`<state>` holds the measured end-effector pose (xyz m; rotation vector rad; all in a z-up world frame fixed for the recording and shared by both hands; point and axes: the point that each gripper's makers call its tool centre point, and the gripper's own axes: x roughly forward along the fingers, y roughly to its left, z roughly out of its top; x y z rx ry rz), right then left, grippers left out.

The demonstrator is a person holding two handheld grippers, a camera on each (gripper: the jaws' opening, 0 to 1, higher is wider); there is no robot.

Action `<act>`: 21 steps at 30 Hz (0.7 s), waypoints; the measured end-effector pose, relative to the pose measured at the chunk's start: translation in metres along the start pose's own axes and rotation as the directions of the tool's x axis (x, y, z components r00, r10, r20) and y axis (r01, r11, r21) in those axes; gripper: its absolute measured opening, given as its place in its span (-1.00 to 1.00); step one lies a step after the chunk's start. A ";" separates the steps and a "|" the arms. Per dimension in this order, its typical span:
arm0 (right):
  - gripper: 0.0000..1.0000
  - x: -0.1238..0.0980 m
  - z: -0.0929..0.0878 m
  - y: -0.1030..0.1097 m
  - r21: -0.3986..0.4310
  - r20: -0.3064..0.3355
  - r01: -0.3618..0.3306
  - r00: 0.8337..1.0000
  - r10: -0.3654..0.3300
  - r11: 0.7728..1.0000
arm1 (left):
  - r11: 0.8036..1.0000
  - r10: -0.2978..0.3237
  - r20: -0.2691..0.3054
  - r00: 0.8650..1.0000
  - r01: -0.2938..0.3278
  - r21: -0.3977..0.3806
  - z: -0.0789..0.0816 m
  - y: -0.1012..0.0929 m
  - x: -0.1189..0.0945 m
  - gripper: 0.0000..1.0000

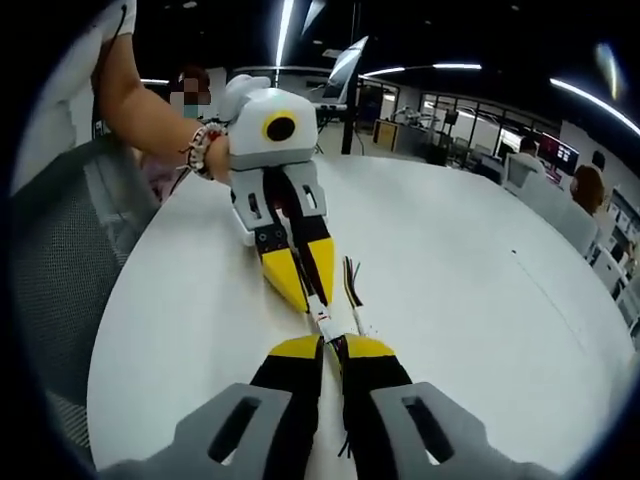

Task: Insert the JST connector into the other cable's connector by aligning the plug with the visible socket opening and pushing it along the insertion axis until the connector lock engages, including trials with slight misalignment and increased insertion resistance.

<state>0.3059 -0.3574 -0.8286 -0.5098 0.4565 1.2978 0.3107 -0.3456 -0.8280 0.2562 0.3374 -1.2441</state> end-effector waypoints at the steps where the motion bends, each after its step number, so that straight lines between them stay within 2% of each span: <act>1: -0.92 0.000 0.000 0.000 0.001 -0.001 -0.001 1.000 0.001 1.000 | 1.000 0.000 -0.001 1.000 0.000 0.000 0.000 0.000 0.000 -0.99; 9: -0.92 0.002 -0.002 -0.001 0.010 -0.004 0.004 1.000 -0.004 1.000 | 1.000 -0.008 -0.003 1.000 0.008 0.003 -0.001 -0.002 0.001 -1.00; 21: -0.92 0.006 -0.008 0.003 0.010 -0.039 -0.004 0.999 0.004 1.000 | 0.999 -0.017 -0.044 0.999 0.018 0.035 -0.008 -0.003 0.004 -1.00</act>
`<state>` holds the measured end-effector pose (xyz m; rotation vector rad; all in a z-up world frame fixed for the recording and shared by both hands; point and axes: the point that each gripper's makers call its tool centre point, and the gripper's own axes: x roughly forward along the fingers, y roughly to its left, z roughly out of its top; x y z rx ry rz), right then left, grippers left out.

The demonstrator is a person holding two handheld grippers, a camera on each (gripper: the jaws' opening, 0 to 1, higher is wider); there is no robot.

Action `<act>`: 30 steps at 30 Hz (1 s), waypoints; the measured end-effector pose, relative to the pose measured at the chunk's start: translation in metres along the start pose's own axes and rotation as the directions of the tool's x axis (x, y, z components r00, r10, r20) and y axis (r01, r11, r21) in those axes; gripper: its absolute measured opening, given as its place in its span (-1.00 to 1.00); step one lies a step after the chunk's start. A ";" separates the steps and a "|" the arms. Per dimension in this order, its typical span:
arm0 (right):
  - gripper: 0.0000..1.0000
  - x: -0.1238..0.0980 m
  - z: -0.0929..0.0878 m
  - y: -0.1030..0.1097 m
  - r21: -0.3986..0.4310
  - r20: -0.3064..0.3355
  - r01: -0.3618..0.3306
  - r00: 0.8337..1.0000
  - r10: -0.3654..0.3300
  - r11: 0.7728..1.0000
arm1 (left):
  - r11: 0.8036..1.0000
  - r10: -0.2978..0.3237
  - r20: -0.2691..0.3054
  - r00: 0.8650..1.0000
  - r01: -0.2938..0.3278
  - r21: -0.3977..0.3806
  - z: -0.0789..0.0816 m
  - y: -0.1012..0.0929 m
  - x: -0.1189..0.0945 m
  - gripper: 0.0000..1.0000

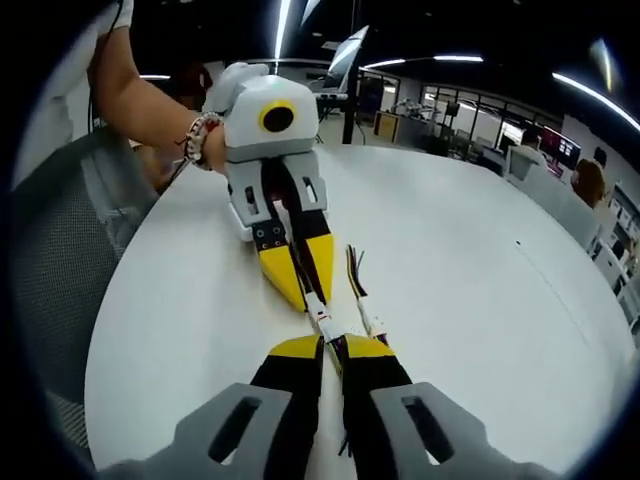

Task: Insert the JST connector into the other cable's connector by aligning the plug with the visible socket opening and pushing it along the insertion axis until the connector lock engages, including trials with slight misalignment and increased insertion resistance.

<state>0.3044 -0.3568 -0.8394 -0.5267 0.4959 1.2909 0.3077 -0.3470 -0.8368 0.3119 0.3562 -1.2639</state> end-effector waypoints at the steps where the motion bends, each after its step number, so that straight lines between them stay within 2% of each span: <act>1: -0.92 0.001 -0.001 0.000 0.007 -0.002 0.001 1.000 -0.001 1.000 | 1.000 -0.001 -0.003 1.000 0.001 0.001 0.000 0.000 0.000 -1.00; 13: -0.92 0.004 -0.007 0.001 0.007 -0.022 -0.002 1.000 0.002 1.000 | 1.000 -0.010 -0.020 1.000 0.010 0.015 -0.004 -0.001 0.003 -1.00; 22: -0.93 0.006 -0.006 0.001 0.019 -0.024 -0.004 1.000 0.005 1.000 | 1.000 -0.013 -0.007 1.000 0.013 0.025 -0.001 -0.001 0.007 -1.00; 26: -0.93 0.006 -0.005 0.001 0.059 -0.012 -0.010 1.000 0.011 0.998 | 0.999 -0.014 -0.009 1.000 0.014 0.038 -0.002 -0.002 0.006 -1.00; 29: -0.93 0.006 -0.001 0.003 0.152 0.024 -0.027 0.999 0.023 0.988 | 0.999 -0.011 -0.012 1.000 0.012 0.047 -0.002 -0.002 0.005 -1.00; 30: -0.93 0.005 -0.003 0.001 0.150 0.014 -0.019 1.000 0.017 0.988 | 0.999 -0.011 -0.010 1.000 0.012 0.047 -0.002 -0.002 0.005 -1.00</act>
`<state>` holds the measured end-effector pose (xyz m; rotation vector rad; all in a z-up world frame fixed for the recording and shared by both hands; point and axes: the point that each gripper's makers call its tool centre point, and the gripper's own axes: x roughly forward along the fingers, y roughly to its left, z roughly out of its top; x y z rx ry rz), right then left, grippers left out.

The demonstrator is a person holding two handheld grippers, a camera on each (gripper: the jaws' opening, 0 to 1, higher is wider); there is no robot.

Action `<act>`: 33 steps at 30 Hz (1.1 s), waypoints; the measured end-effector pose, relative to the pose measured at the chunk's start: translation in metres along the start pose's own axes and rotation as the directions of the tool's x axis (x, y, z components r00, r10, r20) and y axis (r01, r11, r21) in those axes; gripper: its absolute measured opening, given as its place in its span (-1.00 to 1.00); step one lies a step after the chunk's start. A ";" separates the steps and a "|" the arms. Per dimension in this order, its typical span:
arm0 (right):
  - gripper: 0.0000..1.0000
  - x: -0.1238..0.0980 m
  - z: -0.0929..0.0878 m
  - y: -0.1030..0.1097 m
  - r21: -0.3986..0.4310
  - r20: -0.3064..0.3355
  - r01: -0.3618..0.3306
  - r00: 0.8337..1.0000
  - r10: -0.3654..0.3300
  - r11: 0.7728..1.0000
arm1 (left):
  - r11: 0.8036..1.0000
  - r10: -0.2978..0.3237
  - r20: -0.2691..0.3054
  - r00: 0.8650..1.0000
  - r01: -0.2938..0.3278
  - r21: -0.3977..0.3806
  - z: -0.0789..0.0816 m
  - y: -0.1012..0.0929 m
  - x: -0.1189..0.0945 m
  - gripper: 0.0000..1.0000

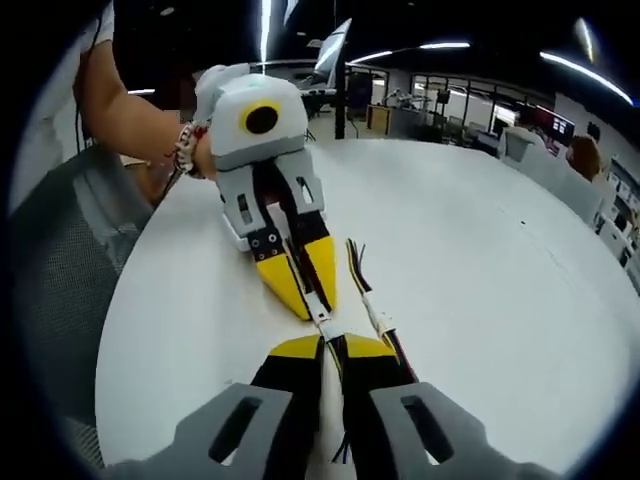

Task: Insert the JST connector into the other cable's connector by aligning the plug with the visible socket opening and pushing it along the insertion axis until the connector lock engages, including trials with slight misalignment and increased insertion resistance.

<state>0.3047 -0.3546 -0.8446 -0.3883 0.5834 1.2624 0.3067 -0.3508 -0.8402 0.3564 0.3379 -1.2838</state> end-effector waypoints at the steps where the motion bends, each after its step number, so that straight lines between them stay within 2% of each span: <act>1: -0.93 0.001 0.000 0.001 -0.013 0.004 0.000 1.000 0.000 1.000 | 1.000 0.001 0.000 1.000 -0.001 0.002 0.000 0.000 0.000 -1.00; 8: -0.93 0.002 0.001 0.004 -0.056 -0.002 -0.008 1.000 0.008 0.998 | 1.000 -0.011 -0.005 1.000 0.011 0.007 -0.001 -0.001 -0.002 -1.00; 13: -0.92 0.003 0.002 0.006 -0.099 0.012 -0.014 1.000 0.015 0.995 | 0.999 -0.024 0.013 1.000 0.024 -0.021 -0.001 0.000 -0.005 -1.00; 21: -0.93 -0.002 0.007 0.006 -0.037 0.067 -0.032 0.997 0.034 0.999 | 0.999 -0.035 0.043 0.998 0.036 -0.039 0.003 -0.001 -0.008 -1.00; 27: -0.93 0.000 0.012 0.008 -0.026 0.089 -0.041 0.995 0.043 0.999 | 0.997 -0.041 0.070 0.997 0.046 -0.063 0.006 0.000 -0.011 -1.00; 33: -0.93 0.001 0.013 0.011 -0.050 0.081 -0.044 0.996 0.048 0.998 | 0.998 -0.043 0.065 0.997 0.046 -0.046 0.007 -0.002 -0.010 -1.00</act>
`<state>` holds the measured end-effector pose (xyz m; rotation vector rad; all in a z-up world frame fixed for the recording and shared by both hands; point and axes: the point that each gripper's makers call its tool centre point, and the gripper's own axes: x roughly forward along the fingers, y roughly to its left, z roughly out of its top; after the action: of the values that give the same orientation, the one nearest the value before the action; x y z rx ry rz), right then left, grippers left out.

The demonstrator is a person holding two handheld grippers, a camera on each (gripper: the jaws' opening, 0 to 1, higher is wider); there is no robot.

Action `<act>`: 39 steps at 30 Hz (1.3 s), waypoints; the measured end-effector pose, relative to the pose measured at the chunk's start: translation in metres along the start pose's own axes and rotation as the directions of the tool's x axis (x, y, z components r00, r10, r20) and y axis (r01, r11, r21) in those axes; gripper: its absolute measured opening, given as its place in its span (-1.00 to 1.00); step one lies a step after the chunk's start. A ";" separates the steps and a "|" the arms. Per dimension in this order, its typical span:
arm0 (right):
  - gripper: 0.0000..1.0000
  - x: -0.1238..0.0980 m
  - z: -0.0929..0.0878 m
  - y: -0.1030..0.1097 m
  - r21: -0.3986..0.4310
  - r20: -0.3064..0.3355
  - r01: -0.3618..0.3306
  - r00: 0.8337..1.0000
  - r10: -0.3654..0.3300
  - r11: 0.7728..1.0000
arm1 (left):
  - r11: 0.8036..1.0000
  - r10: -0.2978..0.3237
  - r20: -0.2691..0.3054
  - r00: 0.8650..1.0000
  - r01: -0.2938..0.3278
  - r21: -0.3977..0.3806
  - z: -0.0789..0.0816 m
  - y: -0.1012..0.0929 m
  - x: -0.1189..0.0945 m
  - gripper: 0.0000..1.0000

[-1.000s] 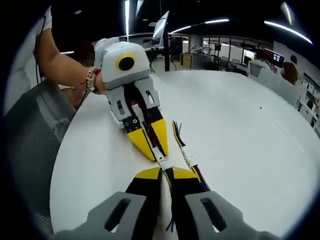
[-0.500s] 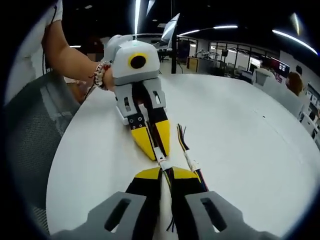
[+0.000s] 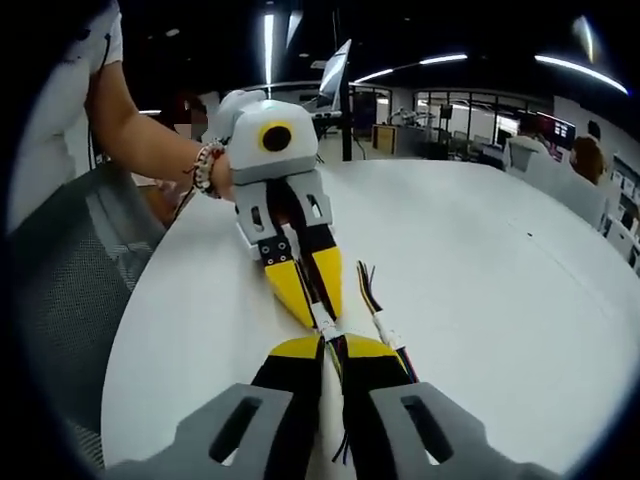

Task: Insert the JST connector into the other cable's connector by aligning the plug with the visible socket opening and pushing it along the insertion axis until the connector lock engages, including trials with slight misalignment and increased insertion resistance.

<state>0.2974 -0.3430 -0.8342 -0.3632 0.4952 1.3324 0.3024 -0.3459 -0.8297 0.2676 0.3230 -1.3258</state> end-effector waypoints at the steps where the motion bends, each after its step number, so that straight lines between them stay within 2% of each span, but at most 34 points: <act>1: -0.93 0.000 0.000 0.000 0.001 0.000 0.001 1.000 -0.001 1.000 | 1.000 0.001 0.001 1.000 -0.001 -0.002 0.000 0.000 0.000 -1.00; 18: -0.93 -0.002 0.003 -0.003 0.003 0.010 0.010 1.000 -0.011 1.000 | 1.000 -0.004 -0.008 1.000 0.004 0.008 0.005 0.002 0.001 -1.00; 22: -0.93 -0.004 0.004 -0.006 -0.011 0.018 0.024 1.000 -0.024 1.000 | 1.000 0.010 -0.009 1.000 -0.009 0.026 0.007 0.005 0.002 -1.00; 30: -0.93 -0.008 0.004 -0.012 -0.012 0.025 0.045 0.999 -0.045 0.999 | 1.000 0.028 -0.012 1.000 -0.028 0.013 0.010 0.010 0.008 -0.99; 36: -0.93 -0.010 -0.006 -0.016 -0.011 0.002 0.068 0.998 -0.068 0.998 | 0.999 0.053 -0.054 0.997 -0.052 0.004 -0.001 0.016 0.004 -0.97; 39: -0.92 -0.009 -0.007 -0.017 -0.008 0.001 0.070 0.998 -0.070 0.998 | 0.998 0.058 -0.055 0.997 -0.059 -0.005 -0.003 0.016 0.002 -0.95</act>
<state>0.3114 -0.3572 -0.8357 -0.3835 0.4725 1.2672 0.3184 -0.3428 -0.8328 0.3057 0.3628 -1.2613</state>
